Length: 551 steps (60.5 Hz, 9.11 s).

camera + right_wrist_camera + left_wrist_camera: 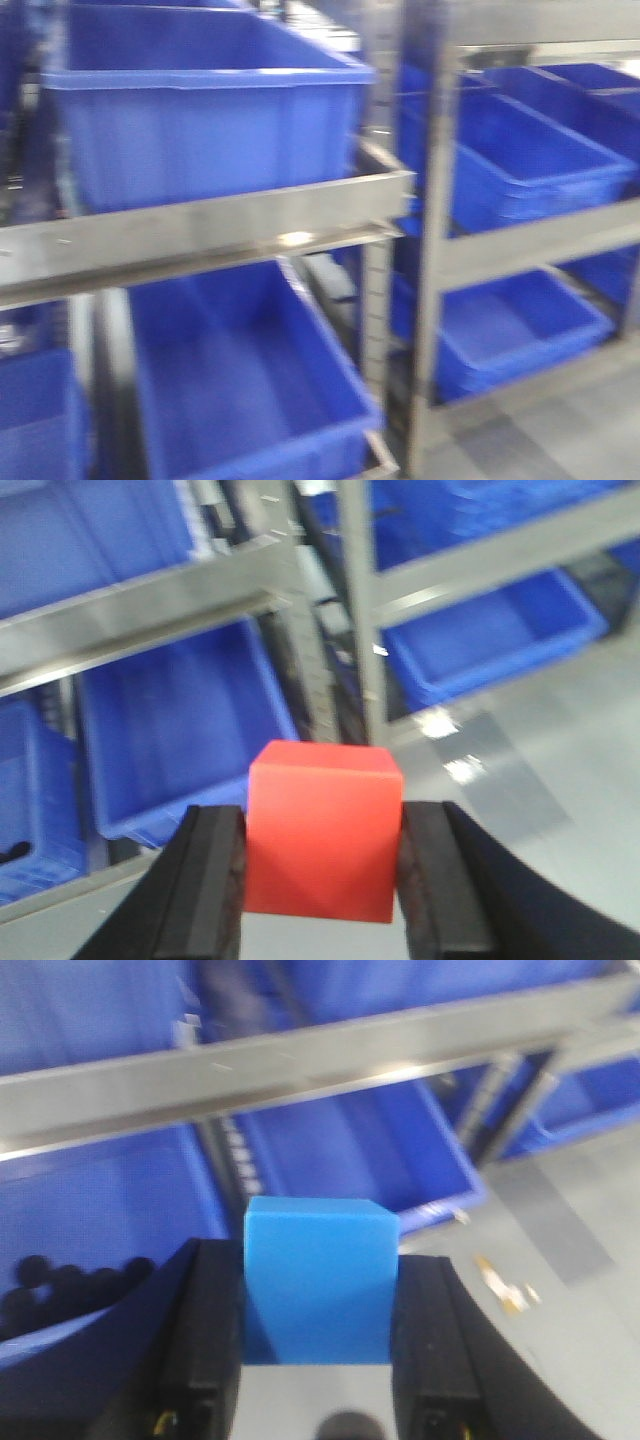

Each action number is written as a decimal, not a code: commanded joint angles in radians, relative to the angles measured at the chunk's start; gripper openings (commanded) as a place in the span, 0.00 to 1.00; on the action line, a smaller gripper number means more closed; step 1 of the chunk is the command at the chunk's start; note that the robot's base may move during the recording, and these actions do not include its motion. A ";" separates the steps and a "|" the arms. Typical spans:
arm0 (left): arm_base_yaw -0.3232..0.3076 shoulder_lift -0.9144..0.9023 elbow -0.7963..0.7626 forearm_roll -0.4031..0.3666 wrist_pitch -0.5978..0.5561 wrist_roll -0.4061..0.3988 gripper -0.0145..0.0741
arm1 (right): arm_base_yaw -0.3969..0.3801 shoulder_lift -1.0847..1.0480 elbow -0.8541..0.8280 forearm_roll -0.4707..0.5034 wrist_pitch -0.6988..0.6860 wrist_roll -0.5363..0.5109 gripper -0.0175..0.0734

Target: Sort and place red and blue blocks on shelf

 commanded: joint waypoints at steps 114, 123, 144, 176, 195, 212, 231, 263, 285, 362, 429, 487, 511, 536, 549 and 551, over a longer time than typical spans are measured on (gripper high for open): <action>0.002 0.003 -0.028 0.007 -0.077 -0.005 0.30 | -0.007 -0.001 -0.028 -0.004 -0.087 -0.005 0.25; 0.002 0.003 -0.028 0.007 -0.077 -0.005 0.30 | -0.007 -0.001 -0.028 -0.004 -0.087 -0.005 0.25; 0.002 0.003 -0.028 0.007 -0.077 -0.005 0.30 | -0.007 -0.001 -0.028 -0.004 -0.087 -0.005 0.25; 0.002 0.003 -0.028 0.007 -0.077 -0.005 0.30 | -0.007 -0.001 -0.028 -0.004 -0.087 -0.005 0.25; 0.002 0.003 -0.028 0.007 -0.077 -0.005 0.30 | -0.007 -0.001 -0.028 -0.004 -0.087 -0.005 0.25; 0.002 0.003 -0.028 -0.007 -0.081 -0.005 0.30 | -0.007 -0.001 -0.028 -0.004 -0.095 -0.005 0.25; 0.002 0.003 -0.030 -0.028 -0.147 -0.005 0.30 | -0.007 0.000 -0.029 -0.004 -0.135 -0.005 0.25; 0.002 0.098 -0.172 -0.017 -0.217 -0.005 0.30 | -0.007 0.161 -0.155 -0.004 -0.211 -0.007 0.25; 0.002 0.365 -0.309 -0.012 -0.330 -0.005 0.30 | -0.007 0.395 -0.317 -0.005 -0.241 -0.017 0.25; 0.002 0.604 -0.456 0.021 -0.321 -0.005 0.32 | -0.004 0.561 -0.373 -0.038 -0.289 -0.015 0.24; 0.002 0.181 -0.064 0.030 -0.366 -0.005 0.32 | -0.004 -0.011 0.065 -0.025 -0.264 -0.015 0.25; 0.000 0.395 -0.064 0.030 -0.367 -0.005 0.32 | -0.004 -0.011 0.065 -0.025 -0.264 -0.015 0.25; 0.000 0.454 -0.064 0.082 -0.357 -0.005 0.32 | -0.004 -0.011 0.065 -0.025 -0.264 -0.015 0.25; 0.002 0.124 -0.064 0.115 -0.340 -0.005 0.32 | -0.004 -0.011 0.065 -0.025 -0.264 -0.015 0.25; 0.002 0.036 -0.046 0.127 -0.338 -0.005 0.32 | -0.004 -0.011 0.065 -0.025 -0.264 -0.015 0.25; 0.002 0.021 -0.036 0.127 -0.338 -0.005 0.32 | -0.004 -0.011 0.065 -0.025 -0.264 -0.015 0.25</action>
